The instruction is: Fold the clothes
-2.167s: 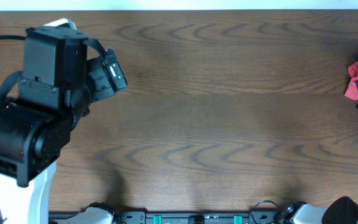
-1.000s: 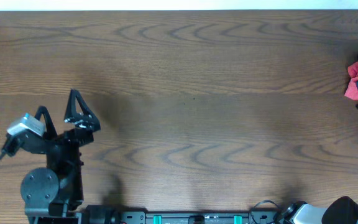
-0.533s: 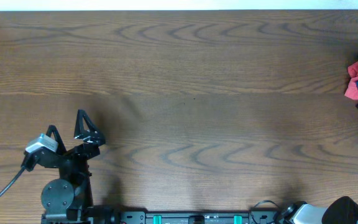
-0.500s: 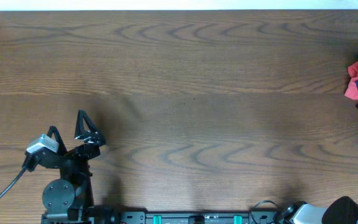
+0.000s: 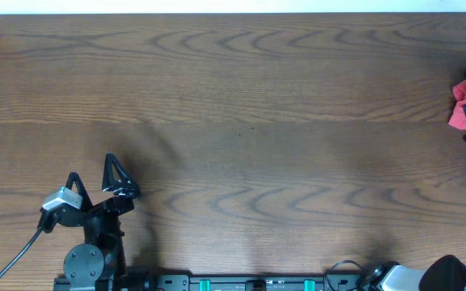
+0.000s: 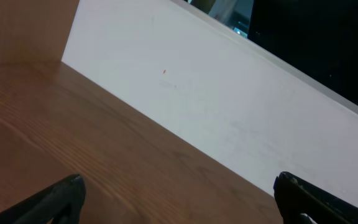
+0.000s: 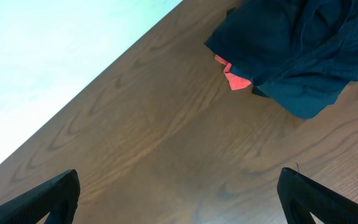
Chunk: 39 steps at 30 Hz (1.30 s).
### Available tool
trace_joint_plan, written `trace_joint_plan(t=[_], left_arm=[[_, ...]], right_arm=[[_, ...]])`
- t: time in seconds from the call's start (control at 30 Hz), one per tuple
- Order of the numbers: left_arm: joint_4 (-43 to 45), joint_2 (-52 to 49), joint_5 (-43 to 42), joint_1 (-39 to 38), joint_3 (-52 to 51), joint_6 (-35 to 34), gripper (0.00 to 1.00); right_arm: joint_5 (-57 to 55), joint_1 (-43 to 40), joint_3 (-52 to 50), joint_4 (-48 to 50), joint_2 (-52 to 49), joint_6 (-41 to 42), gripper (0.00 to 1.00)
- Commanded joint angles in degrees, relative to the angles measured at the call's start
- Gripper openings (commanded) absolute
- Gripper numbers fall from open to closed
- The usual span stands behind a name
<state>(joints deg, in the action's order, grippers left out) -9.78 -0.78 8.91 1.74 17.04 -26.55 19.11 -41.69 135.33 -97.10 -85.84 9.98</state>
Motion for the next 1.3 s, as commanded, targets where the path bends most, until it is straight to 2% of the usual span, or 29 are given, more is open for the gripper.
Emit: trace_joint_plan(t=[0.0,0.2,0.57,0.93,1.17,1.27], left_arm=[[-0.35,0.70,-0.79,0.24,-0.68,1.01,0.98],[-0.35,0.70,-0.76,0.44,-1.42,2.08,0.98],[2.27,0.70,-0.81,1.36,-11.04,2.05,0.98],[2.43,0.70,-0.37,1.36,-15.08,2.95,0.98],[2.36,0.68,-2.51,1.36,-15.08,8.22,0.98],[2.40,0.48,-2.93,1.36,-15.08,8.31,0.98]], right_arm=[[0.42,0.83,0.39,-0.15,-0.04,-0.63,0.99],[0.42,0.83,0.39,-0.15,-0.04,-0.63,0.99],[0.42,0.83,0.39,-0.15,-0.04,-0.63,0.99],[0.42,0.83,0.39,-0.15,-0.04,-0.63,0.99],[0.42,0.83,0.39,-0.15,-0.04,-0.63,0.99],[0.42,0.83,0.39,-0.15,-0.04,-0.63,0.99]])
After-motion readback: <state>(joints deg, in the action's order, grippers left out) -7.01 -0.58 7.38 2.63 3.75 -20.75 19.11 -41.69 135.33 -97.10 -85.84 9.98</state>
